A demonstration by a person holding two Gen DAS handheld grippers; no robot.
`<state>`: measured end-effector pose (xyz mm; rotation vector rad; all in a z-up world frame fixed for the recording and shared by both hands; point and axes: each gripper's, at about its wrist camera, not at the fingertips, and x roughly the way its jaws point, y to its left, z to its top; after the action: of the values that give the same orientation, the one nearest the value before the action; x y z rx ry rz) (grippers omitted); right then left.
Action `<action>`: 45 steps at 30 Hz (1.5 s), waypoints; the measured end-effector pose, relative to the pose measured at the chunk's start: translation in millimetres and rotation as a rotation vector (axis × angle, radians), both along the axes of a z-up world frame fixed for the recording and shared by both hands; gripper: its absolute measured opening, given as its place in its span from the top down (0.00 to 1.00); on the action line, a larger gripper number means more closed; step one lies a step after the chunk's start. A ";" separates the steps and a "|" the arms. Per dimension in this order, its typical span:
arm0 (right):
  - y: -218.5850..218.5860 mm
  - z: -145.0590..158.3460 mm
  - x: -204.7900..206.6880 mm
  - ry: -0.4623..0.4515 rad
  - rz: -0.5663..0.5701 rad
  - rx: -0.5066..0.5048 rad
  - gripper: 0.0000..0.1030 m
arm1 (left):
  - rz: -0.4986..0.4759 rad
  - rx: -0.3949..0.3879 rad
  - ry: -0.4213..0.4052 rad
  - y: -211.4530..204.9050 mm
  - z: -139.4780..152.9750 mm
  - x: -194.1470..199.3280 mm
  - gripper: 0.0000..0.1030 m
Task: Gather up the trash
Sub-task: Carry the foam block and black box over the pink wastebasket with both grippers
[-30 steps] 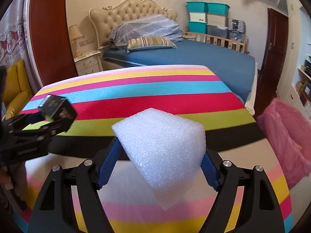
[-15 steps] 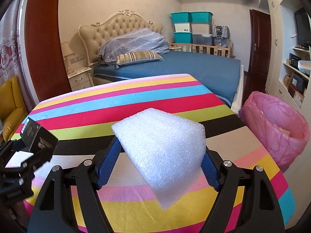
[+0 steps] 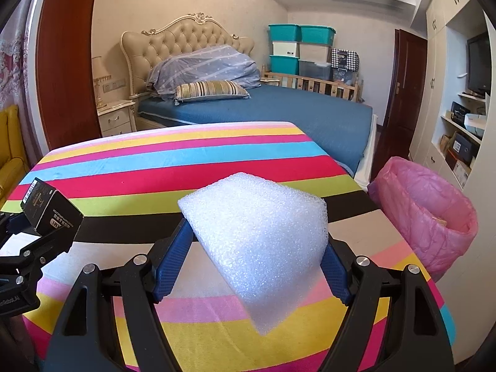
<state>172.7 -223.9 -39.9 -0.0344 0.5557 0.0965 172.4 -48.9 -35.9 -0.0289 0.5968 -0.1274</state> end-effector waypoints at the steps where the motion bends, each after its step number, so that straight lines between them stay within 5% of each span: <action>1: -0.6 -0.3 0.5 0.003 -0.004 0.003 0.27 | 0.000 0.002 -0.002 -0.4 -0.1 -0.4 0.21; 13: -27.3 4.6 -3.5 -0.018 -0.034 0.119 0.26 | -0.041 0.062 0.000 -19.0 1.0 2.2 0.20; 21: -71.0 11.5 -13.6 -0.010 -0.069 0.095 0.26 | -0.136 0.040 0.021 -53.0 11.9 15.1 0.20; 35: -183.4 30.7 -30.7 -0.055 -0.196 0.076 0.26 | -0.431 0.057 0.035 -184.4 29.5 41.4 0.20; 45: -269.4 35.0 -12.2 -0.049 -0.294 0.095 0.25 | -0.553 0.044 0.051 -283.4 49.5 87.3 0.20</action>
<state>160.5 -493.3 -5.0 0.1367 0.5012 -0.1644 259.7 -332.2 13.6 0.1776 0.6466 -0.6511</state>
